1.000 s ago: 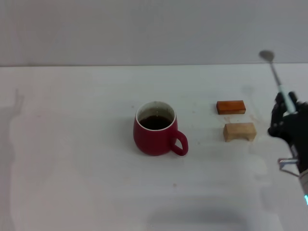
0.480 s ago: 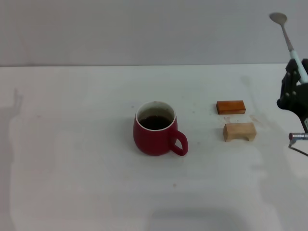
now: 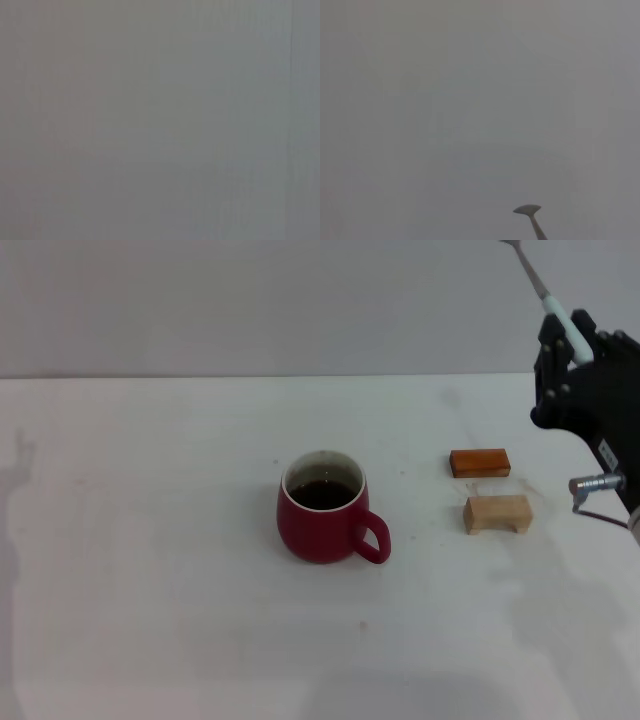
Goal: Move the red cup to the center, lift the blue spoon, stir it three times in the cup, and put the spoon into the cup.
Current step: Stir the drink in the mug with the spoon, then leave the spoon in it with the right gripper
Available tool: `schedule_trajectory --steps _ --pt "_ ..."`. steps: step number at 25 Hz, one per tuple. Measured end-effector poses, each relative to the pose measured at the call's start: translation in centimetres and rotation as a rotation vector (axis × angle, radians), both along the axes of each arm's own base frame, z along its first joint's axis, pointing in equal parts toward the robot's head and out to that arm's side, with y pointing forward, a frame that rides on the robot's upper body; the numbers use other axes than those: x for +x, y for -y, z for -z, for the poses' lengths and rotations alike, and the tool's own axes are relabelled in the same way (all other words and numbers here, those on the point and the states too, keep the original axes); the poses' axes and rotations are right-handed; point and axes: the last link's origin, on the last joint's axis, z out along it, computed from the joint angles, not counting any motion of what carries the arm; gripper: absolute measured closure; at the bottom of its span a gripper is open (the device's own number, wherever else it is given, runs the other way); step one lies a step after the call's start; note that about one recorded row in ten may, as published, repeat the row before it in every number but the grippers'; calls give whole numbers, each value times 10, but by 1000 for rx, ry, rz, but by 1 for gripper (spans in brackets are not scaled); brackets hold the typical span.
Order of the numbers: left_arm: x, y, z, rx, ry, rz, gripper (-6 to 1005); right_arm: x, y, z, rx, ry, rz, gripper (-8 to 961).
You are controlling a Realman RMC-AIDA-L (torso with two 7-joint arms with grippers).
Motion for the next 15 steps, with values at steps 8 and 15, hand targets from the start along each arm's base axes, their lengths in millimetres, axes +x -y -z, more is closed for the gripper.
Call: schedule_trajectory --steps 8,15 --pt "-3 2 -1 5 1 -11 140 -17 -1 -5 -51 40 -12 795" --pt "-4 4 -1 6 2 -14 140 -20 -12 -4 -122 17 -37 795"
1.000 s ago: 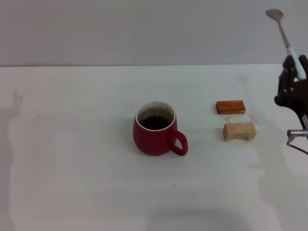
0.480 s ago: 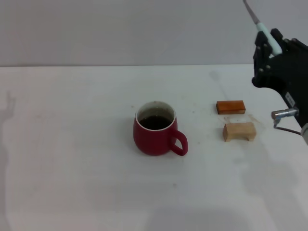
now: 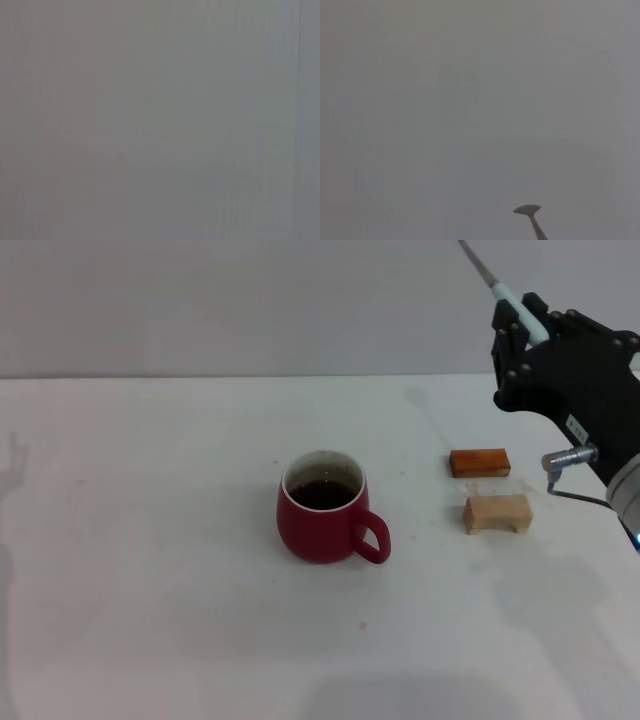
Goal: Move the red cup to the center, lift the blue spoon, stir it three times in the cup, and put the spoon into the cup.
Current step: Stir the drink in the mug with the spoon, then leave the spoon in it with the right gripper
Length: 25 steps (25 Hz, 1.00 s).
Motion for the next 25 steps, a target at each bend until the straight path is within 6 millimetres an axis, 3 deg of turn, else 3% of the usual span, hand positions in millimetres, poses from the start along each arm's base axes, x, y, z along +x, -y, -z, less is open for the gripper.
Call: schedule_trajectory --steps 17,25 --pt "0 1 1 0 3 -1 140 -7 -26 3 -152 30 -111 795" --pt "0 2 1 2 5 -1 140 -5 -35 4 -134 83 -106 794"
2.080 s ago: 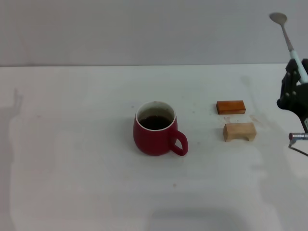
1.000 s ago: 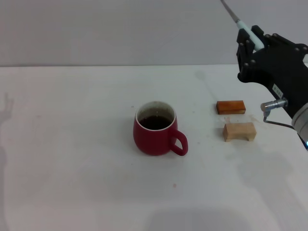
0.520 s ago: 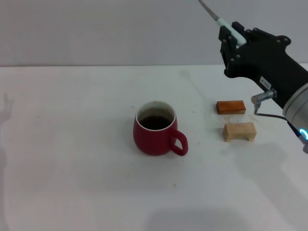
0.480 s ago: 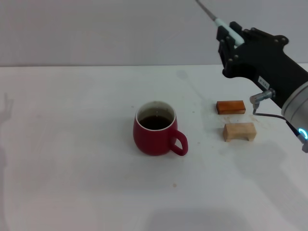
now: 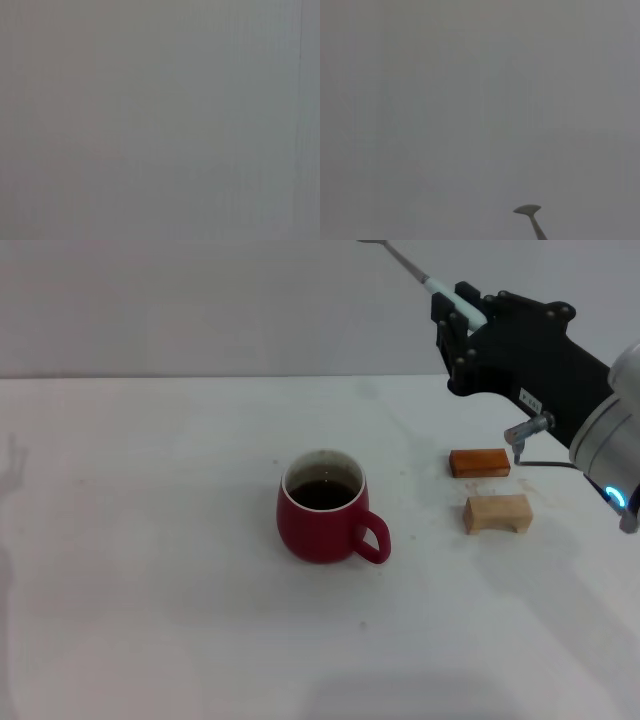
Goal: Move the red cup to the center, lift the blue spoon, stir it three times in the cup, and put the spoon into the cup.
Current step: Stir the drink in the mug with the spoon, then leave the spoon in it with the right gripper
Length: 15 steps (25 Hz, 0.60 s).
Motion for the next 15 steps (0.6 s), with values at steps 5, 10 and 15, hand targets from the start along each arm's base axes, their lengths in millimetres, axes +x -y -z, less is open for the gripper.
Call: schedule_trajectory --steps 5,10,15 --pt "0 1 0 2 1 -1 140 5 -6 -4 72 25 18 794" --pt "0 0 0 2 2 0 140 14 -10 -10 152 27 51 794" --pt "1 -1 0 2 1 2 140 22 -12 -12 210 38 74 795"
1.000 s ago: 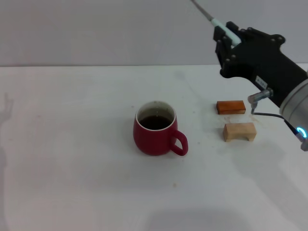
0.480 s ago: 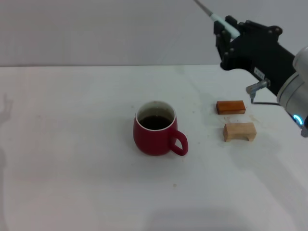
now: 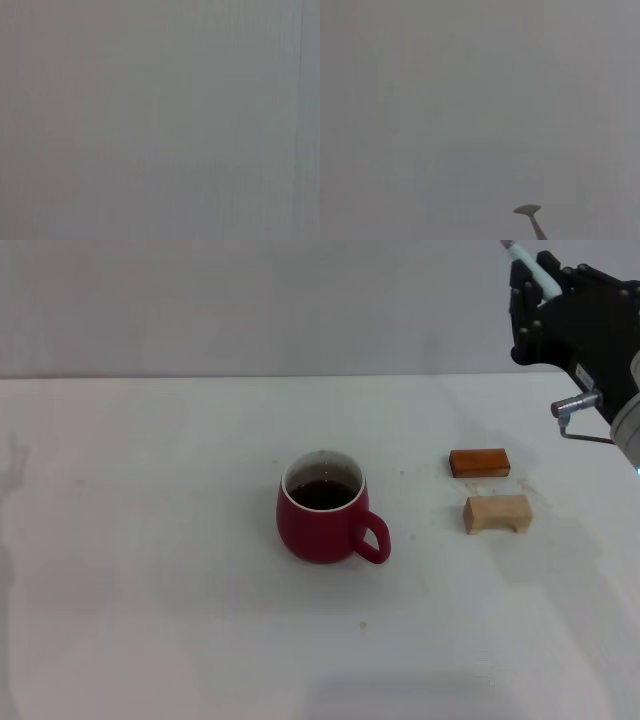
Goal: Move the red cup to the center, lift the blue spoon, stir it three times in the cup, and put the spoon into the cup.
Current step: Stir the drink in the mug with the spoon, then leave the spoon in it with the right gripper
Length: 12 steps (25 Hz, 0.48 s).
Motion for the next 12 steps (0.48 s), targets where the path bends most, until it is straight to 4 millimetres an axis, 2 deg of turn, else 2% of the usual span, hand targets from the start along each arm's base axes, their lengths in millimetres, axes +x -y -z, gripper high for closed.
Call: schedule_trajectory --steps 12 --pt "2 -2 0 -1 -2 5 140 11 6 17 108 95 25 794"
